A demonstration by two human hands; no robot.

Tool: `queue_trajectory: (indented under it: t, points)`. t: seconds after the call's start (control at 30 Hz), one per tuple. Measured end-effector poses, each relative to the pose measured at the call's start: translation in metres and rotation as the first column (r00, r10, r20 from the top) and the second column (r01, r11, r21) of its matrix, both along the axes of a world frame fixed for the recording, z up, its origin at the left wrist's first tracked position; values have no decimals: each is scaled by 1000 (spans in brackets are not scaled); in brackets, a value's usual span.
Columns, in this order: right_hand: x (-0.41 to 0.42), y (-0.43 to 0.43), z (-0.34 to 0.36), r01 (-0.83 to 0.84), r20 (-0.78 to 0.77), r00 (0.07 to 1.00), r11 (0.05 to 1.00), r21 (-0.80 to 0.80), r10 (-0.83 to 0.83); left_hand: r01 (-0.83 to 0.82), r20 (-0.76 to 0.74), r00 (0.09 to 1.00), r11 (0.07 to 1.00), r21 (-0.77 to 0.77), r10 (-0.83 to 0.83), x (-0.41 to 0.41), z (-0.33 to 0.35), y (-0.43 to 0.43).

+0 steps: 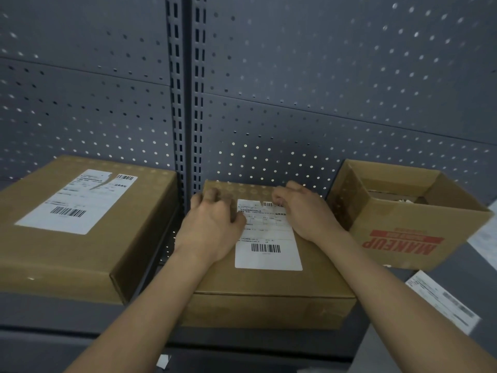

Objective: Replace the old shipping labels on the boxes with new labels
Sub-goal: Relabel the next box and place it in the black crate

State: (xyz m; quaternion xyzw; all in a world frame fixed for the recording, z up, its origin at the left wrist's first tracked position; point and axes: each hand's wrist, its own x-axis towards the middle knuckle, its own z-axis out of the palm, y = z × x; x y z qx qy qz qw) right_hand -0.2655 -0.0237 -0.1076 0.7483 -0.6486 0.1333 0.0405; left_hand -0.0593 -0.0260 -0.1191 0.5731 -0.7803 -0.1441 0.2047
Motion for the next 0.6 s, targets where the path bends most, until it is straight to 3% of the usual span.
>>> queue_trajectory:
  t: [0.23, 0.6]
  points:
    - [-3, 1, -1, 6, 70, 998, 998, -63, -1, 0, -9, 1000, 1000, 8, 0, 0, 2, 2]
    - [2, -1, 4, -53, -63, 997, 999, -8, 52, 3, 3, 1000, 1000, 17, -3, 1, 1, 0]
